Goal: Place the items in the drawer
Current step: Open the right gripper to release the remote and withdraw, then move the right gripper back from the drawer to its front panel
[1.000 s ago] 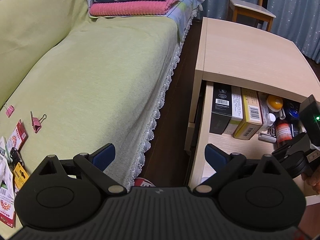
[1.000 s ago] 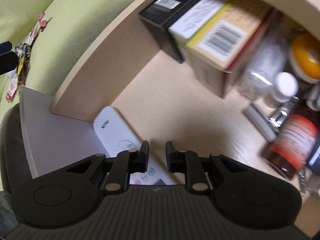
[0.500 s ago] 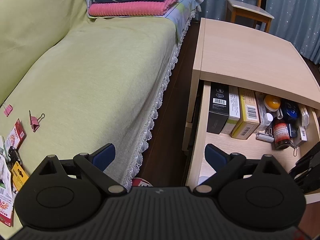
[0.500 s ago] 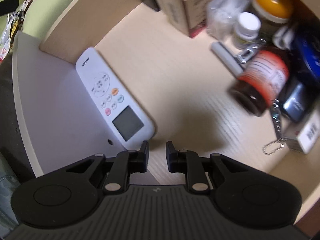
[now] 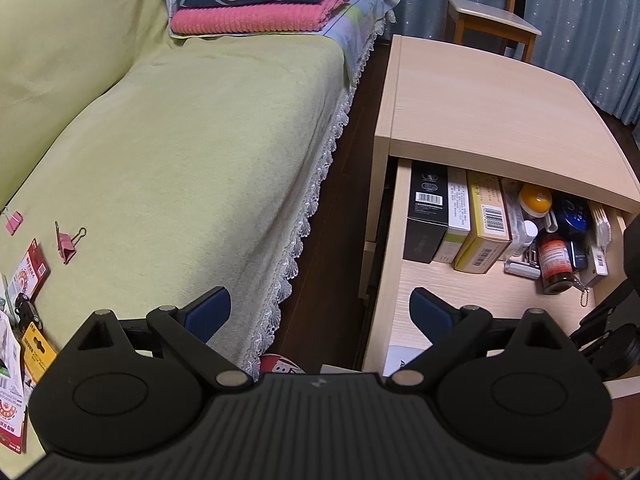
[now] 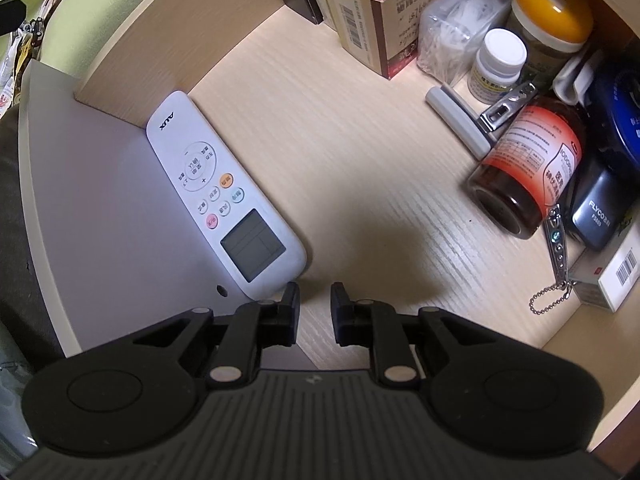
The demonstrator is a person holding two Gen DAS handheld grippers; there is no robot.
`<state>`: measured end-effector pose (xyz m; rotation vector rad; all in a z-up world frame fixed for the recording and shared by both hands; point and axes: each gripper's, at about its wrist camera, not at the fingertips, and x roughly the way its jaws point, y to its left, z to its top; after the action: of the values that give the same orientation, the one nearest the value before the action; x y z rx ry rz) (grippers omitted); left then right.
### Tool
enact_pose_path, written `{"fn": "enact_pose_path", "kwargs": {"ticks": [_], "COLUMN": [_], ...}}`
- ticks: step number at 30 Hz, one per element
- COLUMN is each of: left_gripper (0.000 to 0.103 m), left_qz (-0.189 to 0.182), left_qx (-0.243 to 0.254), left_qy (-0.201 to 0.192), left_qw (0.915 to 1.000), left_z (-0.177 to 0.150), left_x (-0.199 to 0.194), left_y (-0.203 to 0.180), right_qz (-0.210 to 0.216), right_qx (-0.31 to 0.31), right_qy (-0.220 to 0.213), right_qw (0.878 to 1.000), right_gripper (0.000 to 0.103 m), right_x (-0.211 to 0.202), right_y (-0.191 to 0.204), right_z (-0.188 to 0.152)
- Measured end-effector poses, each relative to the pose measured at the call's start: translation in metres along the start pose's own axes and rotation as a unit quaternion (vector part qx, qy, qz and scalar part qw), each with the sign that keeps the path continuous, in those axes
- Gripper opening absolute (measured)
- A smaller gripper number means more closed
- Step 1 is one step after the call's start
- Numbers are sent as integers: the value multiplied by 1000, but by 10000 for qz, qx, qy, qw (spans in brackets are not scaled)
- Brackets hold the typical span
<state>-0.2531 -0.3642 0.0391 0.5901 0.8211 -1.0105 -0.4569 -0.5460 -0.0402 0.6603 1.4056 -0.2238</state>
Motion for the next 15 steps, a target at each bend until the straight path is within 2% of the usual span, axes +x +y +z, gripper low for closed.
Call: {"fn": "enact_pose_path", "kwargs": {"ticks": [5, 8, 10, 12, 14, 15], "left_gripper": [97, 97, 97, 97, 97, 97], "left_qz": [-51, -82, -120, -177, -278, -320], "left_qx": [106, 176, 215, 231, 245, 294], "left_qy": [22, 18, 7, -31, -52, -63], "left_qw": [9999, 9998, 9997, 9996, 9993, 9990], "left_z": [-1, -2, -3, -3, -5, -6], "left_x": [-1, -3, -4, -7, -9, -10], "left_y": [-7, -10, -11, -9, -7, -7], "right_qz": [-50, -76, -201, -391, -569, -645], "right_qx": [48, 148, 214, 373, 593, 743], "right_qy": [-95, -347, -630, -1103, -1628, -1900], "right_qw": [9999, 9993, 9976, 9924, 9832, 9768], "right_gripper": [16, 18, 19, 23, 32, 32], "right_x": [-1, -11, -24, -43, -63, -72], "right_y": [3, 5, 6, 6, 5, 5], "right_z": [-2, -7, -14, -28, -45, -57]}}
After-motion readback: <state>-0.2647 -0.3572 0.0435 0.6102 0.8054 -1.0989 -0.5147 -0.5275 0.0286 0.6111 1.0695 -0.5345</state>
